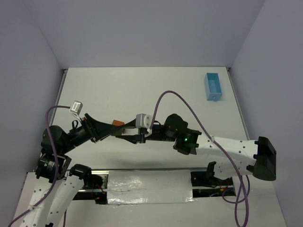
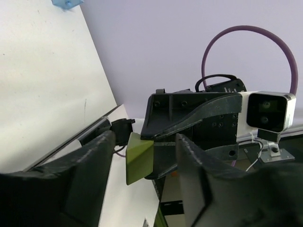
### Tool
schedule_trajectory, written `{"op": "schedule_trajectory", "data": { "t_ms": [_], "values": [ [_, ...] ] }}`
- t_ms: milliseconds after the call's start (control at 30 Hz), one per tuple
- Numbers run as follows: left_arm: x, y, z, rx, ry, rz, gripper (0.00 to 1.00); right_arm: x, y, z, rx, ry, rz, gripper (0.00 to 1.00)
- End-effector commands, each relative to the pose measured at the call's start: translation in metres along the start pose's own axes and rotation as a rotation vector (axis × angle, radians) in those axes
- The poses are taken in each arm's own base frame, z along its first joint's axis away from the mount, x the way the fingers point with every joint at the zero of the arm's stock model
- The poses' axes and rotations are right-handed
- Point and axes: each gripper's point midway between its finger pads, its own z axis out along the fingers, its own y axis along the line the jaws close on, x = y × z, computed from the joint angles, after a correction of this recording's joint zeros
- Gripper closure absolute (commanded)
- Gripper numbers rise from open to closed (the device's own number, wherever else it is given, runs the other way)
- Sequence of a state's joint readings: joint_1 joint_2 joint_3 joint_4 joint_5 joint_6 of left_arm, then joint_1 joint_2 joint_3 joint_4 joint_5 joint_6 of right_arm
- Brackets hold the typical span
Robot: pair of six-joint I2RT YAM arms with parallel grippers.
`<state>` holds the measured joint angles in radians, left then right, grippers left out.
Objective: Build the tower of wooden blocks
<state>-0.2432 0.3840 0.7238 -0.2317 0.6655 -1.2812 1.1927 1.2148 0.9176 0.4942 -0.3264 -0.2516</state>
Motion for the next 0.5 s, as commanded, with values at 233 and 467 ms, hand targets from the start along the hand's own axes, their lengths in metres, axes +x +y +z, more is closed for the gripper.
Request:
{"op": "schedule_trajectory", "data": {
  "t_ms": [233, 467],
  "values": [
    [-0.023, 0.008, -0.010, -0.155, -0.122, 0.133, 0.01, -0.004, -0.021, -0.007, 0.061, -0.016, -0.009, 0.93],
    [-0.107, 0.055, -0.065, -0.697, -0.488, 0.377, 0.01, 0.043, -0.052, -0.005, 0.120, 0.090, 0.078, 0.92]
  ]
}}
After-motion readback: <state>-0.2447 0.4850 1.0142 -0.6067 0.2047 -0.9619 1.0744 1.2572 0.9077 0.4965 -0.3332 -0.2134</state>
